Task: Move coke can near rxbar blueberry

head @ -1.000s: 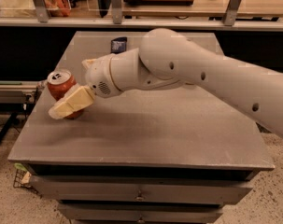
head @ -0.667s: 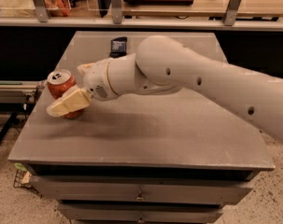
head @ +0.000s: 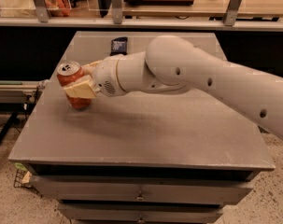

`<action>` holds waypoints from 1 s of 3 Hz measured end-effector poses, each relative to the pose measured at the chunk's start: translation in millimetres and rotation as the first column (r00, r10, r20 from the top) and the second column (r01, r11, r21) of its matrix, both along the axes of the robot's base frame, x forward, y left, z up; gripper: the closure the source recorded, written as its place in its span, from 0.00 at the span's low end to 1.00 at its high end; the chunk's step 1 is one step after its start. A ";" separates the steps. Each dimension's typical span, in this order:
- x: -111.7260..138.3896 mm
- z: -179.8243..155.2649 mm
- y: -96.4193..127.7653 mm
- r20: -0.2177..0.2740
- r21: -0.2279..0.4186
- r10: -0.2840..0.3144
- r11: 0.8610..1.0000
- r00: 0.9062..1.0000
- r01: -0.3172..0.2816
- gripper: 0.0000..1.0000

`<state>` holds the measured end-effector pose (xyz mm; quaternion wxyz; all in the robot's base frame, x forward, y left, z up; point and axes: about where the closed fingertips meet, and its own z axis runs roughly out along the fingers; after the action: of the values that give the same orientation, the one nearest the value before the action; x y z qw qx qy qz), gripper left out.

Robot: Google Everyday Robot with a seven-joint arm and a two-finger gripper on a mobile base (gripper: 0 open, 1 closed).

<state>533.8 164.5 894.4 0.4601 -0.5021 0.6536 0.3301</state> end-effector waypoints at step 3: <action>23.4 20.3 -40.4 0.045 0.003 -0.086 0.996 0.995 0.086 1.00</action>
Offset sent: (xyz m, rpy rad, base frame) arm 0.0193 -0.0331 0.0157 0.0015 -0.0351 -0.0707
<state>557.2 124.1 914.7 0.4889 -0.4806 0.6639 0.2988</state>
